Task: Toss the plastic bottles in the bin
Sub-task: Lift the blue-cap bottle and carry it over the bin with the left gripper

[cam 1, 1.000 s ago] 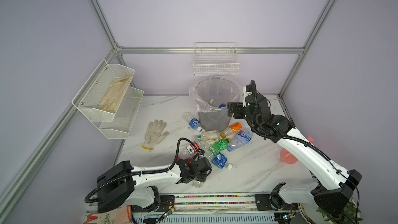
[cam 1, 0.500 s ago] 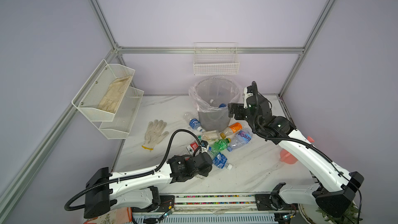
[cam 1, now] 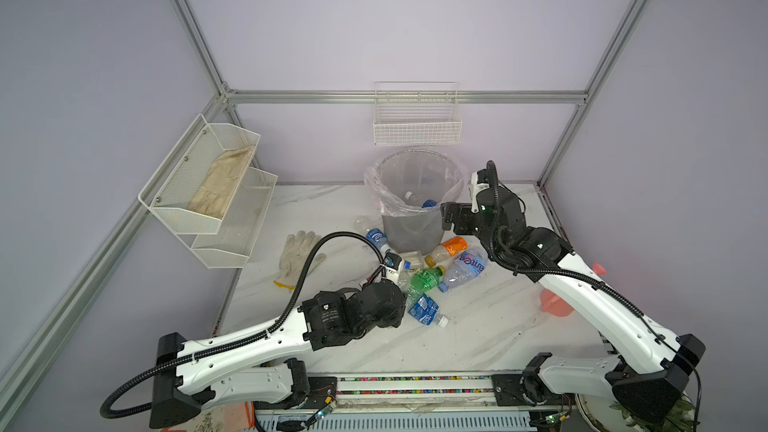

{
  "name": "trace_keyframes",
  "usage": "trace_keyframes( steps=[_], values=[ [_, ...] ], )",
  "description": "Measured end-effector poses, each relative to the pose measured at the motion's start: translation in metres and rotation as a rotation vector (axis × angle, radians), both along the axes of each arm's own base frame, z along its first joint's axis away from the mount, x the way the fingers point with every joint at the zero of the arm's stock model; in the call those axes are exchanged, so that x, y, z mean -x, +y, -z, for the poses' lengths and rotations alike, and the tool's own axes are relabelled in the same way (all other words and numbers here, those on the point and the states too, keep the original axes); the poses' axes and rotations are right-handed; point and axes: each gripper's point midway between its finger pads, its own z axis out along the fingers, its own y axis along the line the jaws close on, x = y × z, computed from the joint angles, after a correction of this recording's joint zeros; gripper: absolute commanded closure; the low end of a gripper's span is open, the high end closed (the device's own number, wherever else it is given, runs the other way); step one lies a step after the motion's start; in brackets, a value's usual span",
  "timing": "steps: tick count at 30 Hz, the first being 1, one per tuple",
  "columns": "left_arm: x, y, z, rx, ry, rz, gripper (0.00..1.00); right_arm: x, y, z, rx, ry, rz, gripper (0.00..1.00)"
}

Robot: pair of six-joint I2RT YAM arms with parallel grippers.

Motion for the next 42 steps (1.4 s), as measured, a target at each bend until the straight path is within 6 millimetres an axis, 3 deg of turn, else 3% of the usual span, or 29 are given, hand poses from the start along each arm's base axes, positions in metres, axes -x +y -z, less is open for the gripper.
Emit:
trace_keyframes(
  steps=[13,28,42],
  values=[
    [-0.020,-0.011,-0.087,0.009,-0.243,0.052,0.65,0.011,-0.008,0.000,-0.022,-0.002,0.004,0.03],
    [-0.034,-0.020,-0.201,0.022,-0.537,0.092,0.65,0.019,-0.015,0.005,-0.035,0.006,0.012,0.03],
    [-0.036,-0.015,-0.280,0.064,-0.759,0.071,0.65,0.019,-0.015,0.005,-0.042,0.008,0.015,0.03]
  ],
)
